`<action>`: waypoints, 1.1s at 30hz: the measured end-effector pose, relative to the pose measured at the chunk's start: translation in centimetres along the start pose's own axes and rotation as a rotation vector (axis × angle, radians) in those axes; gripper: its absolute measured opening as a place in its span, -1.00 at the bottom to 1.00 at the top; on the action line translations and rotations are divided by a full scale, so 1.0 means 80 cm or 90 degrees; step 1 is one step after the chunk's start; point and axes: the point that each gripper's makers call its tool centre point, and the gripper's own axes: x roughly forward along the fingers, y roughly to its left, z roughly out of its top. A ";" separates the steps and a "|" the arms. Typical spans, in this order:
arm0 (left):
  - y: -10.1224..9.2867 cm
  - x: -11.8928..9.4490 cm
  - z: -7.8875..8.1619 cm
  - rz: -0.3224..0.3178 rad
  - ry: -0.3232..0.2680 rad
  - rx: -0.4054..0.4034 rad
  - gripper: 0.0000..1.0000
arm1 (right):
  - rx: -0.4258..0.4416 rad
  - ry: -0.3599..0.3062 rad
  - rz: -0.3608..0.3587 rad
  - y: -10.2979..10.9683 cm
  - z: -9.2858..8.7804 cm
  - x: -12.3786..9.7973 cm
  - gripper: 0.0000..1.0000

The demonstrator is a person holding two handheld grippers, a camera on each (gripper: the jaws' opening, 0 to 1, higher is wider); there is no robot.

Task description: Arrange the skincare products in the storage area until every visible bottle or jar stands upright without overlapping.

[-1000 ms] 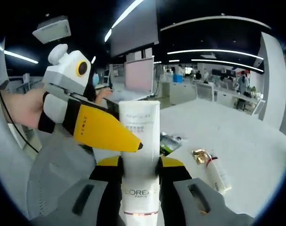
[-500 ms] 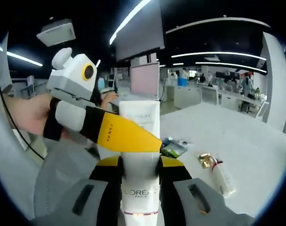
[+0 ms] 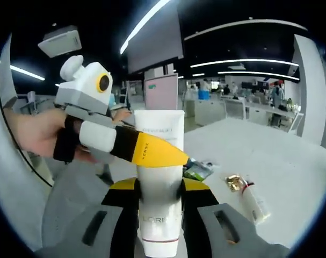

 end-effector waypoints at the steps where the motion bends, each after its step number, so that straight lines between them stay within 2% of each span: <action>1: 0.000 0.000 0.000 0.000 0.000 0.000 -0.73 | -0.001 0.000 -0.001 -0.001 0.000 0.002 -0.42; 6: -0.004 -0.003 0.005 -0.003 -0.013 0.009 -0.78 | 0.005 -0.003 -0.002 -0.001 0.003 0.004 -0.41; 11: -0.007 -0.003 0.009 -0.012 -0.008 0.019 -0.82 | 0.023 -0.005 0.001 0.000 0.008 0.004 -0.39; 15: -0.017 -0.002 0.011 -0.032 0.014 0.080 -0.86 | 0.038 -0.004 0.007 -0.001 0.010 0.004 -0.39; 21: -0.023 -0.001 0.021 -0.063 0.010 0.078 -0.87 | 0.047 -0.025 0.024 -0.004 0.021 -0.004 -0.38; 24: -0.036 -0.002 0.028 -0.103 0.013 0.103 -0.87 | 0.048 -0.037 0.044 -0.005 0.028 -0.009 -0.38; 28: -0.065 -0.004 0.030 -0.182 0.028 0.164 -0.88 | 0.030 -0.047 0.082 -0.004 0.034 -0.017 -0.38; 30: -0.077 -0.006 0.031 -0.213 0.031 0.168 -0.88 | 0.028 -0.054 0.111 -0.002 0.037 -0.021 -0.39; 33: -0.100 -0.011 0.033 -0.280 0.033 0.177 -0.87 | 0.016 -0.063 0.166 0.004 0.043 -0.034 -0.41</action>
